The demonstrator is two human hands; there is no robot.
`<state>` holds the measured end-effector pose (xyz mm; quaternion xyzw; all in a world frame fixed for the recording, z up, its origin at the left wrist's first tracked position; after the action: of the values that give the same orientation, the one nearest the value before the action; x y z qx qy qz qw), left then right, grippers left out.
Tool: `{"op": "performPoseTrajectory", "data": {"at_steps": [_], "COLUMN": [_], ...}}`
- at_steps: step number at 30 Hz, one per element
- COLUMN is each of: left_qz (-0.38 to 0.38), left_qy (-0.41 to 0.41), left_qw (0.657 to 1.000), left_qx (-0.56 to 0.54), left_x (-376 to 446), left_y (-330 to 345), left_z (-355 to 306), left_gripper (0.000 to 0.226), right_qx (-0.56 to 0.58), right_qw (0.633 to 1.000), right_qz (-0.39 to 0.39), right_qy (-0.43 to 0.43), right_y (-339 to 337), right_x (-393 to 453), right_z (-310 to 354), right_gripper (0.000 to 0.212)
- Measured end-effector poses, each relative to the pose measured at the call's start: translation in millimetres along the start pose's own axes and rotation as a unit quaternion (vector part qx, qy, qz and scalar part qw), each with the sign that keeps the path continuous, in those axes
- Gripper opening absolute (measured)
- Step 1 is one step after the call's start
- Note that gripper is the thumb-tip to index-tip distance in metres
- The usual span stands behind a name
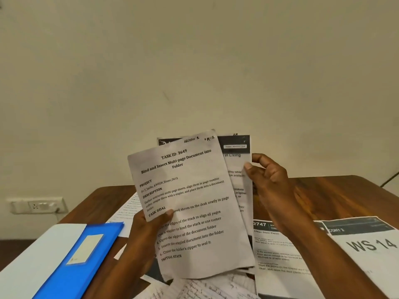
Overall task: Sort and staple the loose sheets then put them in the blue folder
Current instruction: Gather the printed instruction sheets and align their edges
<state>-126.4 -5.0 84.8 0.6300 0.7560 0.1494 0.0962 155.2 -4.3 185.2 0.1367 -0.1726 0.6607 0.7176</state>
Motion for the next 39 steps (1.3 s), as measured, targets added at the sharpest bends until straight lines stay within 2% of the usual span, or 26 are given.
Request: {"op": "performPoseTrajectory", "data": {"at_steps": [5,9,12,16,20,23,26,29,30,31,33,35,37,39], "left_qz": [-0.015,-0.029,-0.035,-0.015,0.007,0.0,-0.013,-0.027,-0.029,-0.031,-0.022,-0.017,-0.035,-0.056], "left_qy": [0.048,0.115,0.147,0.119,0.086,0.081,0.087,0.098,0.107,0.122,0.163,0.177,0.172,0.158], "left_qw": [0.998,0.992,0.988,0.992,0.988,0.99,0.991,0.991,0.991,0.989,0.983,0.981,0.98,0.981], "left_qx": [-0.025,-0.031,-0.009,0.048,0.127,0.119,0.102,0.087,0.078,0.075,0.079,0.083,0.094,0.098], "left_x": [-7,-17,-23,-25,-23,-23,-22,-23,-24,-26,-28,-27,-26,-24], "left_y": [9,17,19,18,21,20,19,19,20,21,24,24,23,19], "left_z": [-9,-27,-41,-40,-25,-17,-14,-10,-10,-12,-16,-15,-13,-12], "left_gripper": [0.025,0.03,0.023,0.017,0.026,0.022,0.02,0.022,0.025,0.033,0.067,0.091,0.083,0.053], "right_qx": [-0.058,-0.038,-0.022,-0.04,-0.049,-0.042,-0.061,-0.109,-0.115,-0.113,-0.107,-0.111,-0.106,-0.1], "right_qw": [0.998,0.996,0.996,0.999,0.996,0.992,0.992,0.99,0.99,0.991,0.993,0.992,0.993,0.994], "right_qz": [-0.01,-0.034,-0.024,0.011,-0.007,-0.023,-0.001,0.001,-0.007,-0.01,-0.026,-0.03,-0.039,-0.046], "right_qy": [-0.025,-0.068,-0.079,-0.019,0.073,0.113,0.113,0.085,0.083,0.073,0.047,0.043,0.036,0.019], "right_y": [1,-1,0,7,13,18,21,24,23,24,24,25,24,24], "right_x": [-3,-7,-10,-11,-9,-10,-17,-22,-20,-19,-14,-12,-12,-12], "right_z": [5,20,30,17,-14,-27,-21,-8,-11,-13,-26,-37,-42,-42], "right_gripper": [0.021,0.019,0.018,0.019,0.018,0.022,0.036,0.036,0.048,0.046,0.023,0.018,0.022,0.023]}}
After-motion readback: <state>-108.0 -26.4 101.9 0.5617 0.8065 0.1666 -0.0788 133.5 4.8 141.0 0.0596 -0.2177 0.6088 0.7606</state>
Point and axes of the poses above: each hand's wrist, its own x-axis towards the middle knuckle, its own y-axis out of the palm, z = x × y, the point moved 6 cm from there along x, towards the middle knuckle, and after that the axes turned 10 degrees about -x, right-handed, at the moved point
